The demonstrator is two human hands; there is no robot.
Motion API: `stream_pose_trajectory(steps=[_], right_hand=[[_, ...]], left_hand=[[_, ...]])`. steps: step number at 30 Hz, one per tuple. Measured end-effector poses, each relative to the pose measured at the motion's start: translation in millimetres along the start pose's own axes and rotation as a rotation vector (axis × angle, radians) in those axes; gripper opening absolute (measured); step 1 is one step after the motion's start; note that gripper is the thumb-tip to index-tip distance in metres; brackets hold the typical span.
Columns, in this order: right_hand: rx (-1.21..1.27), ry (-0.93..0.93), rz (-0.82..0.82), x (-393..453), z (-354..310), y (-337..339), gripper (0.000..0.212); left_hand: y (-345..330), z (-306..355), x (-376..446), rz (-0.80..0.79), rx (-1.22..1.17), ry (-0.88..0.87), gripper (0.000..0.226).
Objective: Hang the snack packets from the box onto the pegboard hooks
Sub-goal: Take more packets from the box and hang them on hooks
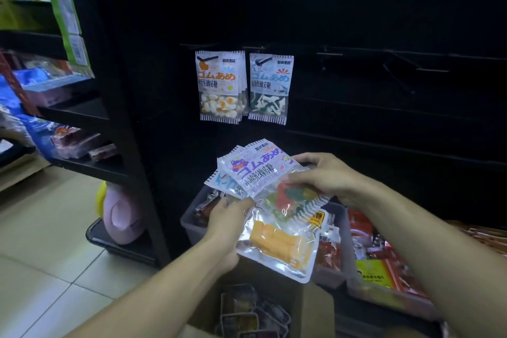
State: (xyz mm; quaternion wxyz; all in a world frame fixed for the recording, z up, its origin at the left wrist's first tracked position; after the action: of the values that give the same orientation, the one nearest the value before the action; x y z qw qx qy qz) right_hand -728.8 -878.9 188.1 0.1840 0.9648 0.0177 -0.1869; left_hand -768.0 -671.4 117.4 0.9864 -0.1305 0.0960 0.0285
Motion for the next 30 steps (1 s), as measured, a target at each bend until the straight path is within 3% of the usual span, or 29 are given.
stream_pose_trajectory(steps=[2, 5, 9, 11, 14, 16, 19, 20, 22, 24, 28, 30], right_hand=[[-0.018, -0.003, 0.024, 0.3, -2.2, -2.2, 0.045], [-0.057, 0.014, 0.039, 0.0, -3.9, -5.9, 0.046], [-0.083, 0.069, 0.077, -2.7, 0.7, -11.7, 0.048], [-0.049, 0.062, 0.087, -2.9, 7.8, -12.4, 0.062], [0.133, 0.036, 0.107, -5.5, 17.8, -11.5, 0.097], [0.332, 0.012, 0.127, -13.9, 24.5, -10.8, 0.102], [0.397, -0.035, 0.08, -32.5, 44.2, -20.3, 0.105], [0.352, -0.047, 0.034, -39.7, 49.1, -27.9, 0.098], [0.306, -0.012, -0.028, -48.2, 56.0, -42.7, 0.06], [0.34, 0.043, 0.012, -49.6, 57.0, -47.1, 0.032], [0.372, 0.058, -0.021, -52.6, 50.1, -32.1, 0.039], [0.305, 0.046, -0.066, -55.5, 45.1, -20.9, 0.04]], left_hand=[[-0.6, 1.0, 0.4, 0.03, -0.116, 0.078, 0.032], [-3.6, 1.1, 3.2, -0.065, -0.087, 0.094, 0.072], [-8.4, 2.7, -4.4, -0.076, -0.031, 0.067, 0.057], [-6.7, -2.1, 1.1, -0.056, -0.035, 0.032, 0.053], [-6.2, -0.5, 3.7, -0.03, -0.063, -0.063, 0.08], [-5.5, 0.4, 6.8, 0.017, -0.098, -0.103, 0.103], [-3.8, 3.7, 12.8, 0.084, -0.162, -0.16, 0.095], [-3.3, 4.6, 15.1, 0.103, -0.19, -0.176, 0.092], [-3.7, 6.6, 18.9, 0.109, -0.234, -0.205, 0.092], [-6.1, 9.9, 23.1, 0.092, -0.235, -0.227, 0.093], [-13.0, 24.7, 20.4, 0.062, -0.251, -0.262, 0.084], [-15.4, 31.0, 17.5, 0.043, -0.271, -0.26, 0.07]])
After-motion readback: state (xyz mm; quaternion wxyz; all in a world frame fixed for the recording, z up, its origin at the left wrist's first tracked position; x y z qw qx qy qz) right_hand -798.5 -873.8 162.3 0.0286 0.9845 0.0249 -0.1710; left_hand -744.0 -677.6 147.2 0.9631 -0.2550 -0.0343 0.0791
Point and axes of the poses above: each hand's wrist, its own x-axis towards the middle knuckle, its own y-axis out of the back of the hand, z = x × y, the point moved 1 cm from there along x, towards the middle knuckle, and after that the axes turned 13 degrees about -y, right-handed, at the moved point
